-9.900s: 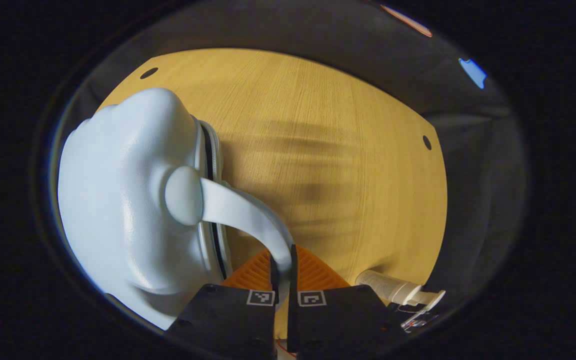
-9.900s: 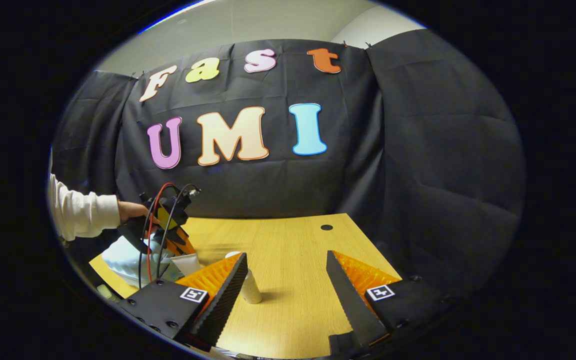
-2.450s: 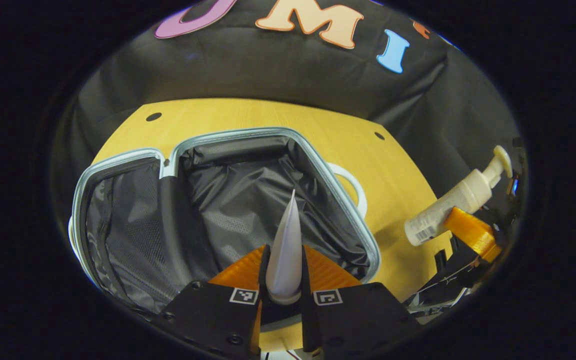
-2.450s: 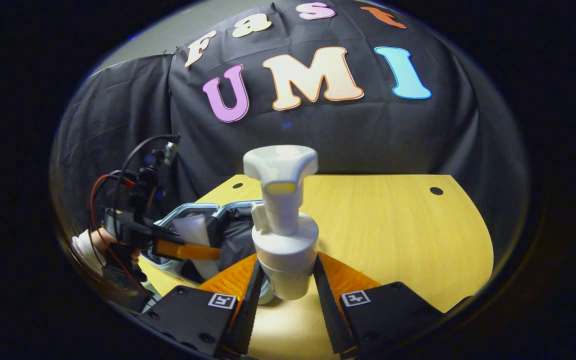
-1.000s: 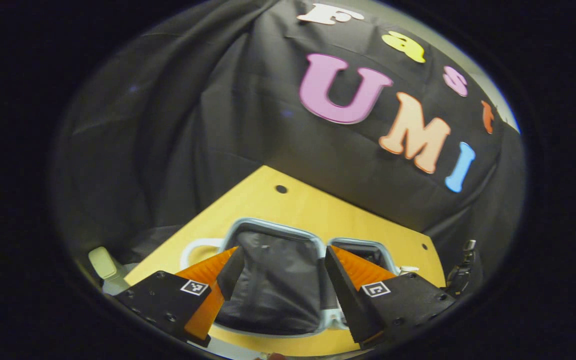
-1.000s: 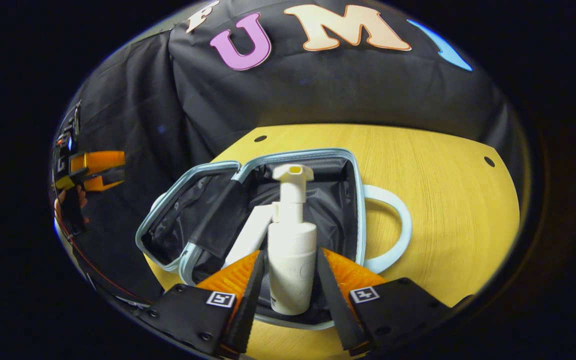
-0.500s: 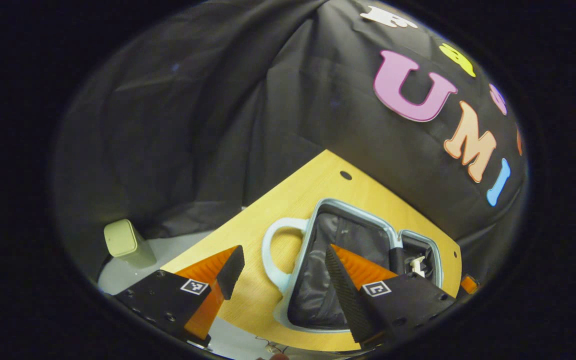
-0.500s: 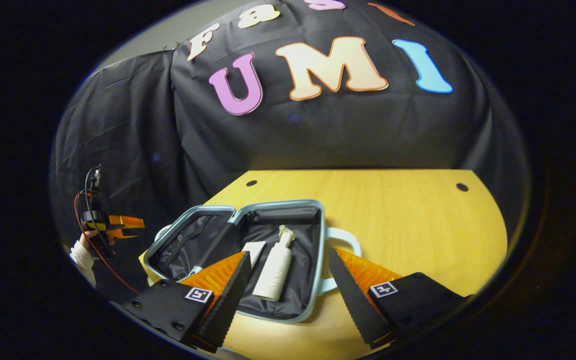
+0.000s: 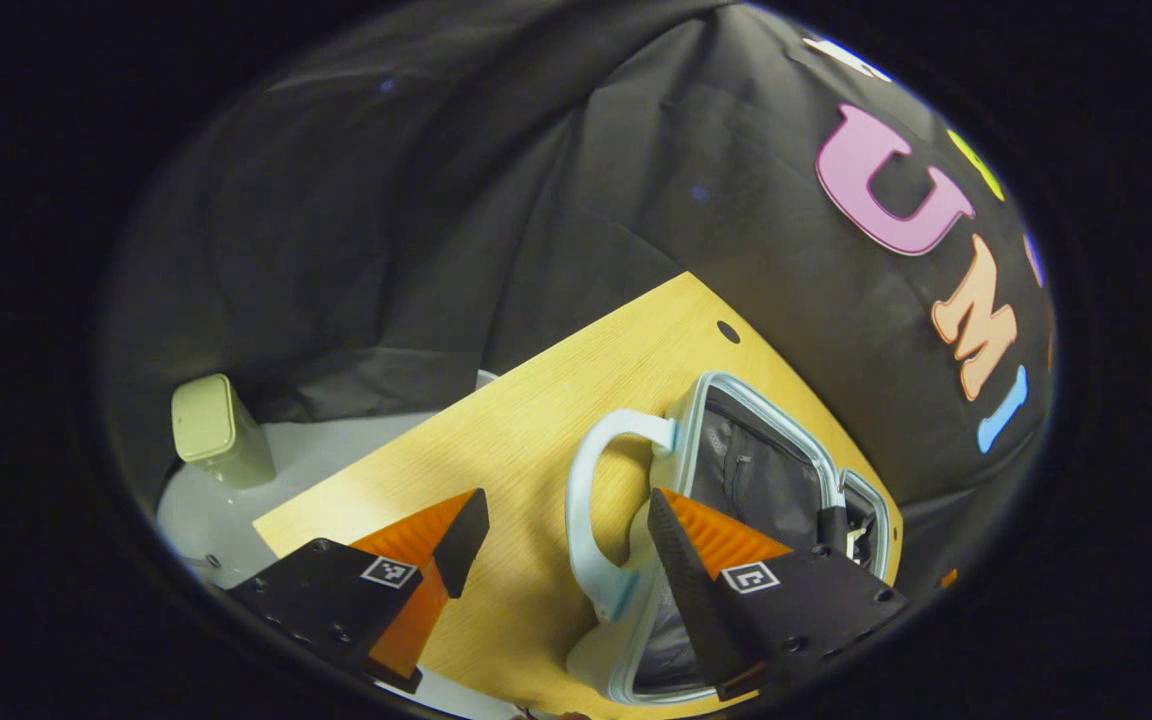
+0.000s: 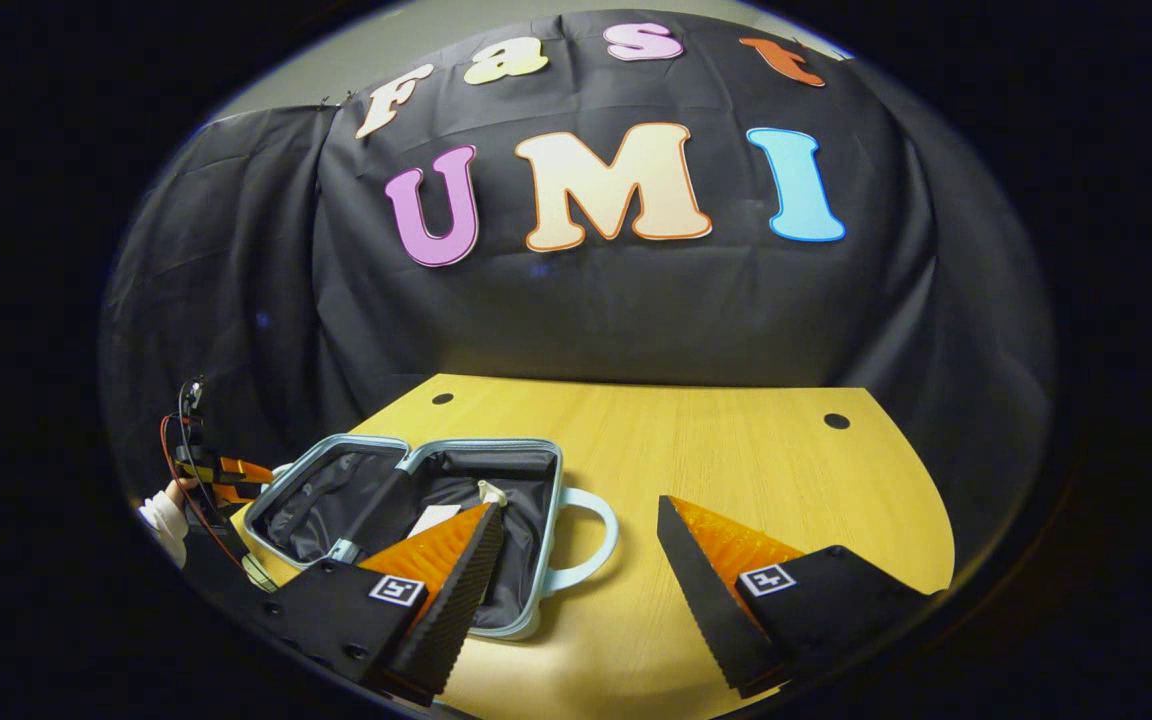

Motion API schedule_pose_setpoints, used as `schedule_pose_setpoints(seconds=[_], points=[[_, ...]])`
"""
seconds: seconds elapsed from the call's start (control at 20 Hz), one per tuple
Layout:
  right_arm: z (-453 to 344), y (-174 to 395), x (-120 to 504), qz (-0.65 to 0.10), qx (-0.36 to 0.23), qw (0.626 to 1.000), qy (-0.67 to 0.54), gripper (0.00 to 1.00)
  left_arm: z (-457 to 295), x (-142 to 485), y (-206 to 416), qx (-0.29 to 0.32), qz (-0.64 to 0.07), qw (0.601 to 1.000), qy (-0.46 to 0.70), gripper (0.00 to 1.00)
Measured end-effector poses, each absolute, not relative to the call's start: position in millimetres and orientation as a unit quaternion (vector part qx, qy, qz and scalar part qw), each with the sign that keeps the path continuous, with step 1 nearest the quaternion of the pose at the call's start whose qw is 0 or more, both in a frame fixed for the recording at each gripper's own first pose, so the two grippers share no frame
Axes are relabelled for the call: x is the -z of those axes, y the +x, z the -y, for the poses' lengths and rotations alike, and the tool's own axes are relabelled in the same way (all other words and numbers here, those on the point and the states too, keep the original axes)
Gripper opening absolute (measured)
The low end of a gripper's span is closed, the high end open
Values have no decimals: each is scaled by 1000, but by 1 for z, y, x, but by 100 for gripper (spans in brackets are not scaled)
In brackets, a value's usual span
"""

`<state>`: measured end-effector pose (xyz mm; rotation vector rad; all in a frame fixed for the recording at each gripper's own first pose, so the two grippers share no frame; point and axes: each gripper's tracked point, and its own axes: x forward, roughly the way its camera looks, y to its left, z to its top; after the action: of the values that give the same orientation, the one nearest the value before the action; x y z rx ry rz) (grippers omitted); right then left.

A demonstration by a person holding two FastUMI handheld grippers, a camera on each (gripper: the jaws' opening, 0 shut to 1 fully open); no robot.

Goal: First open the suitcase, pack the skin care products into it, and then close the suitcase.

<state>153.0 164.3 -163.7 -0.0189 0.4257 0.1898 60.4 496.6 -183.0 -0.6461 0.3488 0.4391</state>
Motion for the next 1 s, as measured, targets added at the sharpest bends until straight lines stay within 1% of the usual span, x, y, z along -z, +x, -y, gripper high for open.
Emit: schedule_pose_setpoints(seconds=[0.1,0.15,0.2,0.25,0.3,0.35,0.4,0.45,0.5,0.55,0.6,0.65,0.75,0.85,1.0], points=[[-162,153,165,-213,-89,973,-9,98,-499,188,66,-207,-169,907,-326,89],[-162,154,165,-214,-89,973,-11,98,-500,190,68,-206,-169,907,-327,81],[-164,154,165,-213,-90,973,-12,98,-499,194,69,-203,-172,907,-327,75],[-164,153,165,-213,-91,973,-16,98,-499,196,72,-200,-175,907,-328,73],[-164,153,166,-213,-92,972,-20,98,-498,198,73,-198,-178,906,-328,56],[-163,152,166,-215,-92,972,-24,98,-498,200,75,-196,-181,906,-329,51],[-163,151,168,-216,-92,972,-27,98,-497,201,77,-195,-184,906,-328,53],[-163,151,168,-216,-92,972,-28,98,-496,201,78,-190,-184,906,-330,34],[-161,151,169,-217,-90,972,-30,94,-492,197,80,-181,-182,907,-334,35],[-160,150,168,-217,-88,972,-30,98,-494,198,83,-185,-175,906,-337,14],[-159,151,167,-215,-87,972,-30,98,-494,196,84,-182,-173,906,-341,5],[-158,151,165,-213,-85,973,-30,98,-492,194,83,-179,-172,906,-343,5],[-154,151,163,-210,-82,974,-30,98,-490,190,82,-178,-171,906,-345,0],[-149,152,159,-206,-77,975,-29,98,-487,186,82,-182,-178,907,-335,0],[-145,156,155,-198,-73,977,-21,98,-485,160,78,-186,-170,916,-312,0]])
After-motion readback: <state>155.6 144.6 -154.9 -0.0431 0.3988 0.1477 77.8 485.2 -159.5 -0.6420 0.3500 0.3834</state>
